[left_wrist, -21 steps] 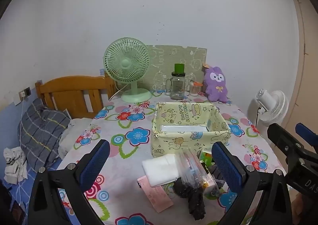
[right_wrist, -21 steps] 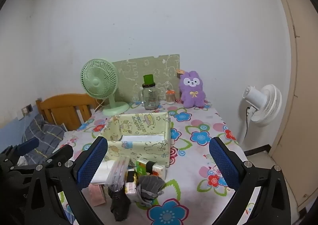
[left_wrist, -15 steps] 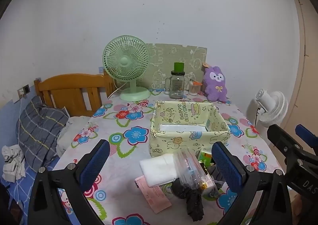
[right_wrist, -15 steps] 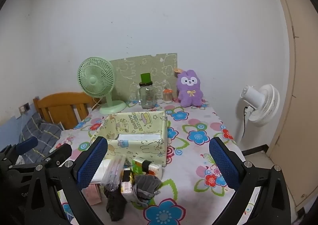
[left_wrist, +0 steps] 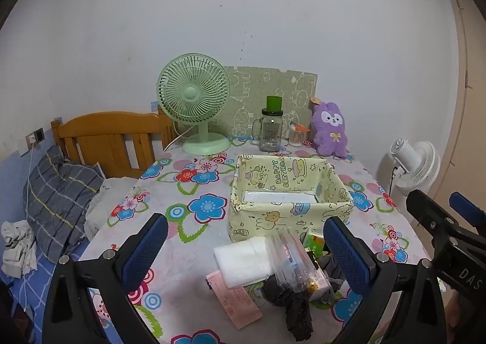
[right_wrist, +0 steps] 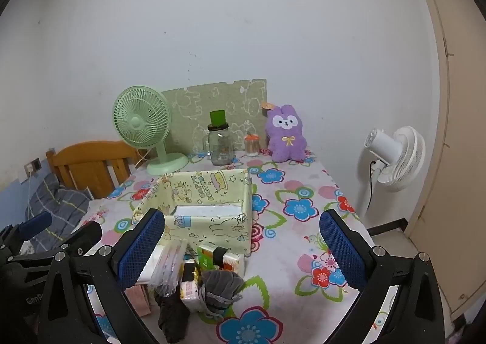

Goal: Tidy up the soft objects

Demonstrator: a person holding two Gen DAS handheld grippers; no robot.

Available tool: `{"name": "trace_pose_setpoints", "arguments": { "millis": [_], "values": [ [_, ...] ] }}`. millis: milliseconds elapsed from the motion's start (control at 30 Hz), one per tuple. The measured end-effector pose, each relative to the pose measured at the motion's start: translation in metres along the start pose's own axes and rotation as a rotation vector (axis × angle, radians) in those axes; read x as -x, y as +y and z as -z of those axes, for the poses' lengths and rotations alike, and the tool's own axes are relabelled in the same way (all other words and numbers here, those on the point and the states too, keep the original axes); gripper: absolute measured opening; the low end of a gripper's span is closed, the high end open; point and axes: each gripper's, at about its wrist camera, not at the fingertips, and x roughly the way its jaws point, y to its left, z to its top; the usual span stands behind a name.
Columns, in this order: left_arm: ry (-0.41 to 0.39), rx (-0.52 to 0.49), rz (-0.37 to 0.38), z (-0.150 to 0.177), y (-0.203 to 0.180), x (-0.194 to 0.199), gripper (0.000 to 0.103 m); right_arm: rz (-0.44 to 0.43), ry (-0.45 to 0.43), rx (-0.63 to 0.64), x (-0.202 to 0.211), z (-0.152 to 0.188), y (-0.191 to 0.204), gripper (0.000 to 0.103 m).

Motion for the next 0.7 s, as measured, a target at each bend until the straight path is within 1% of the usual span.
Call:
{"name": "trace_pose_setpoints", "arguments": {
  "millis": [300,700],
  "values": [
    [0.007,-0.005,0.009,0.0038,-0.0050,-0.0059,0.103,0.009,0.003,-0.015,-0.0009,-0.0004,-0.0020,0.103],
    [0.001,-0.022,0.012,0.0051,-0.0095,-0.0034,0.103,0.012,0.004,-0.018,0.0006,-0.0010,-0.0017,0.103]
  ]
}}
